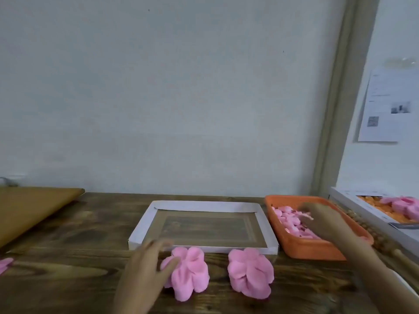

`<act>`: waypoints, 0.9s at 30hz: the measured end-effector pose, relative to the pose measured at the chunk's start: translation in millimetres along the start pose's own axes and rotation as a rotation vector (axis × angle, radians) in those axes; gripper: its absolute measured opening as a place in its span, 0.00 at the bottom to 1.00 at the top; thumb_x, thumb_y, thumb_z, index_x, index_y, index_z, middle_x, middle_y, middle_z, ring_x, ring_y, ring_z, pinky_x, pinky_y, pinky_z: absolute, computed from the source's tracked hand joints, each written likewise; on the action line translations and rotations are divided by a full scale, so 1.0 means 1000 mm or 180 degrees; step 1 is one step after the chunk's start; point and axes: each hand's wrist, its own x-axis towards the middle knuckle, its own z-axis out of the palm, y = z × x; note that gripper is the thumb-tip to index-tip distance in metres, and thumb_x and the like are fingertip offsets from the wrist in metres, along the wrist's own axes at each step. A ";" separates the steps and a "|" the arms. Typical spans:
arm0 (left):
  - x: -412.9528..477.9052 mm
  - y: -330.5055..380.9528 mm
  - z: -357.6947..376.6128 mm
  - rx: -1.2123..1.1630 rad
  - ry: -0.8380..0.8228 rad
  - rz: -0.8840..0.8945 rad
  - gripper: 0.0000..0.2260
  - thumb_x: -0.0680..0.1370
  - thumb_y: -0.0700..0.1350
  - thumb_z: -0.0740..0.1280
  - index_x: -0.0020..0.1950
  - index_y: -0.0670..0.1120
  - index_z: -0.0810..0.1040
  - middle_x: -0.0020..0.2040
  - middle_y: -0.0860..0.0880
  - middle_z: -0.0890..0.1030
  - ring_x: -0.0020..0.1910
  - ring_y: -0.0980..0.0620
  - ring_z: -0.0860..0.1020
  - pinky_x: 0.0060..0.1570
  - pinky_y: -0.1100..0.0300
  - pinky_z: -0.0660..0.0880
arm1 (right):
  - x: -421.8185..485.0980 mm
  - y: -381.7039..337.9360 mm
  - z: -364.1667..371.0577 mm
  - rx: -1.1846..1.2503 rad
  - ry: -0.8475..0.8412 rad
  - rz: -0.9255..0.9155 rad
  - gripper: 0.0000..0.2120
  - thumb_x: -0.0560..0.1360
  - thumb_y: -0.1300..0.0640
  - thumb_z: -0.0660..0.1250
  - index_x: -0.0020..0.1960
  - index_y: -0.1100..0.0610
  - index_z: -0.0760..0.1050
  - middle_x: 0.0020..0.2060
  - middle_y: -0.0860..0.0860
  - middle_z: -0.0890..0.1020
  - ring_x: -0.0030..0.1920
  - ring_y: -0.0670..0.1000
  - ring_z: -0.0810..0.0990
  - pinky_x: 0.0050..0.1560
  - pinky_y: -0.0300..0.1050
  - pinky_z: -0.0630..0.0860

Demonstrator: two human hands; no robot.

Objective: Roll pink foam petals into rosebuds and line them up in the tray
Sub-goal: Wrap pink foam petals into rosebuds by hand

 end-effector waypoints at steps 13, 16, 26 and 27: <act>-0.048 -0.002 0.038 -0.0814 0.0721 -0.0232 0.14 0.67 0.54 0.79 0.50 0.54 0.84 0.54 0.53 0.78 0.45 0.54 0.79 0.47 0.59 0.78 | 0.018 0.010 0.034 -0.0475 -0.0794 0.0461 0.03 0.79 0.46 0.68 0.48 0.41 0.80 0.54 0.43 0.82 0.49 0.46 0.72 0.39 0.40 0.60; -0.035 -0.003 0.035 -0.1263 0.0752 -0.0862 0.17 0.66 0.41 0.84 0.51 0.51 0.85 0.52 0.51 0.77 0.41 0.53 0.80 0.42 0.72 0.74 | 0.020 0.006 0.036 -0.0554 -0.0807 0.0516 0.05 0.77 0.41 0.71 0.48 0.42 0.79 0.52 0.44 0.80 0.51 0.47 0.71 0.48 0.45 0.61; -0.033 -0.011 0.037 -0.1738 0.0568 -0.1340 0.15 0.69 0.34 0.80 0.49 0.50 0.86 0.52 0.46 0.81 0.44 0.42 0.82 0.46 0.48 0.81 | 0.018 0.001 0.046 -0.0080 -0.0631 0.0656 0.13 0.78 0.44 0.69 0.53 0.53 0.81 0.55 0.52 0.83 0.50 0.52 0.80 0.52 0.46 0.76; -0.034 -0.011 0.036 -0.1789 0.0575 -0.1332 0.14 0.71 0.34 0.79 0.50 0.50 0.86 0.52 0.46 0.81 0.45 0.42 0.82 0.47 0.45 0.81 | 0.017 0.000 0.047 -0.0035 -0.0588 0.0702 0.14 0.78 0.44 0.69 0.55 0.54 0.80 0.55 0.53 0.84 0.50 0.52 0.81 0.54 0.47 0.77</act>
